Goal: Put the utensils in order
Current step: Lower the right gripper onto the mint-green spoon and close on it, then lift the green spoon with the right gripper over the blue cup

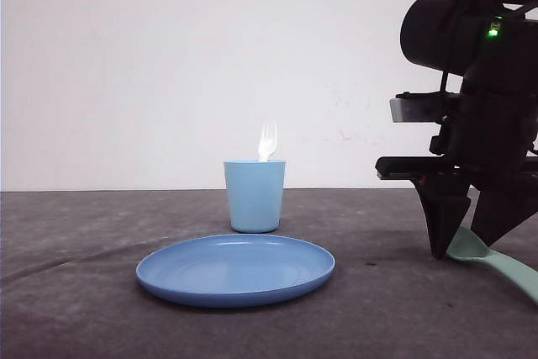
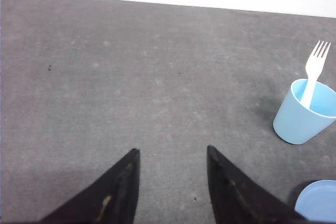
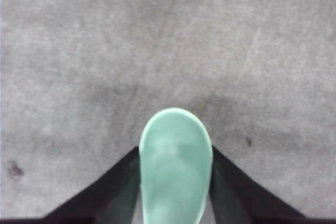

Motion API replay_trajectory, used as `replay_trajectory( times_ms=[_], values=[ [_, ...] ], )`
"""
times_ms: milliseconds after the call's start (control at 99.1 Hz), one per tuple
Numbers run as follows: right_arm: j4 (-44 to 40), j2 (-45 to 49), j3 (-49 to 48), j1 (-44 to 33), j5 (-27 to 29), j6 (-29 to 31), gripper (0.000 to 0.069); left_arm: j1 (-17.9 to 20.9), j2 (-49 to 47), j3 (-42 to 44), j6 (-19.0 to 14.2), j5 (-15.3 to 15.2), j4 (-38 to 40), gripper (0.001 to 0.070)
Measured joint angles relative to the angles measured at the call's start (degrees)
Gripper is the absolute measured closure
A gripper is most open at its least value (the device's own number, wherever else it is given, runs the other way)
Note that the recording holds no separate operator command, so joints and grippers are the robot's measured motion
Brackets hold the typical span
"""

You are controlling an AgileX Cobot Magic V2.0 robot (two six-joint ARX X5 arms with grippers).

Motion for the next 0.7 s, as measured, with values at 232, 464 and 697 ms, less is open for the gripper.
replay_trajectory(
  times_ms=[232, 464, 697],
  values=[
    [-0.2, 0.0, 0.0, 0.0, -0.9, 0.0, 0.0505, 0.0, 0.0, 0.0, 0.0, 0.0, 0.0, 0.0477],
    [-0.3, 0.0, 0.1, 0.0, -1.4, 0.0, 0.0618, 0.0, 0.0, 0.0, 0.0, 0.0, 0.0, 0.0477],
    [-0.6, -0.3, 0.1, 0.1, -1.7, 0.0, 0.0623, 0.0, 0.0, 0.0, 0.0, 0.0, 0.0, 0.0477]
  ],
)
